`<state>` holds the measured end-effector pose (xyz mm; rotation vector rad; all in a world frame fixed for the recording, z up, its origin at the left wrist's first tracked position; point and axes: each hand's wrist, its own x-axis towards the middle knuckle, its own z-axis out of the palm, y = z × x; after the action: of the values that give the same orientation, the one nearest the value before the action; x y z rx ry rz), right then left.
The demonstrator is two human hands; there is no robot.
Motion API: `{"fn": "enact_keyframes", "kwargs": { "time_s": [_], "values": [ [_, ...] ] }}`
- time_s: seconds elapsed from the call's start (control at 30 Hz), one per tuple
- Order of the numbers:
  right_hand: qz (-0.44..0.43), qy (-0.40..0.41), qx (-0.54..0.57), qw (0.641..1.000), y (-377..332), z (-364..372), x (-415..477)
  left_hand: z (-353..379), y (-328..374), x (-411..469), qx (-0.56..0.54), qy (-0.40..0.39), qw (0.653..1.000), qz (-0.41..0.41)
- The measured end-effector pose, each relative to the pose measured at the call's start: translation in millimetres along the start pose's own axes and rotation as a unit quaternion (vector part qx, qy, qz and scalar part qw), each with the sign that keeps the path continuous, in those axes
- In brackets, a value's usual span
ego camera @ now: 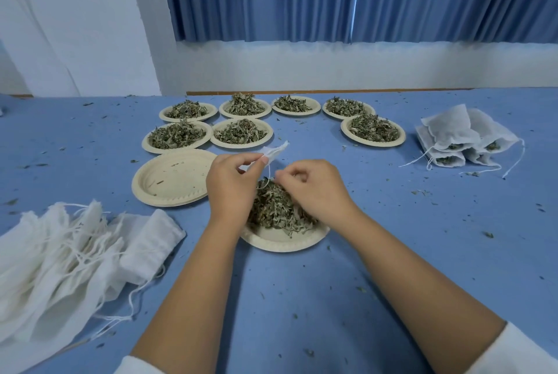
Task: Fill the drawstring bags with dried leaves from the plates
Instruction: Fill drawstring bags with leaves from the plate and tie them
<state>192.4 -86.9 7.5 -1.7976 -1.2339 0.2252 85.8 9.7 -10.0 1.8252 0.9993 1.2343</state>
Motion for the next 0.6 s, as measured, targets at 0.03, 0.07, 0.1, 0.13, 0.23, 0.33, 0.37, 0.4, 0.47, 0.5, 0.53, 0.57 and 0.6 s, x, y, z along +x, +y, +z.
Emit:
{"fn": "enact_keyframes", "kwargs": {
  "time_s": [0.03, 0.07, 0.1, 0.13, 0.23, 0.33, 0.37, 0.4, 0.47, 0.5, 0.53, 0.57, 0.6],
  "values": [
    [0.01, 0.036, 0.017, 0.999, 2, -1, 5, 0, 2, 0, -0.016, -0.018, 1.0, 0.0],
    [0.018, 0.059, 0.031, 0.998, 3, -2, 10, 0, 5, 0, -0.029, -0.035, 0.999, 0.005],
    [0.026, 0.068, 0.047, 0.996, 4, -2, 14, 0, 7, -1, -0.038, -0.05, 0.998, 0.014],
    [0.034, 0.068, 0.07, 0.995, 5, -1, 17, 1, 9, -1, -0.046, -0.061, 0.997, 0.022],
    [0.055, 0.059, 0.15, 0.985, 5, 1, 20, 2, 12, -3, -0.061, -0.085, 0.994, 0.025],
    [0.064, 0.048, 0.2, 0.977, 3, 1, 19, 2, 13, -4, -0.074, -0.098, 0.992, 0.0],
    [0.063, 0.045, 0.204, 0.976, 2, 1, 19, 1, 14, -3, -0.084, -0.101, 0.991, -0.012],
    [0.061, 0.045, 0.209, 0.975, 0, 1, 20, 0, 15, -2, -0.096, -0.104, 0.99, -0.026],
    [0.065, 0.044, 0.231, 0.97, -3, 3, 21, -7, 17, 1, -0.129, -0.111, 0.983, -0.063],
    [0.067, 0.04, 0.242, 0.967, -5, 4, 22, -11, 17, 4, -0.149, -0.118, 0.978, -0.087],
    [0.068, 0.033, 0.249, 0.966, -6, 6, 22, -15, 17, 6, -0.163, -0.125, 0.972, -0.115],
    [0.067, 0.026, 0.253, 0.965, -8, 7, 23, -19, 16, 8, -0.173, -0.13, 0.966, -0.144],
    [0.066, 0.021, 0.255, 0.965, -9, 9, 23, -22, 15, 10, -0.186, -0.13, 0.959, -0.172]
  ]
}}
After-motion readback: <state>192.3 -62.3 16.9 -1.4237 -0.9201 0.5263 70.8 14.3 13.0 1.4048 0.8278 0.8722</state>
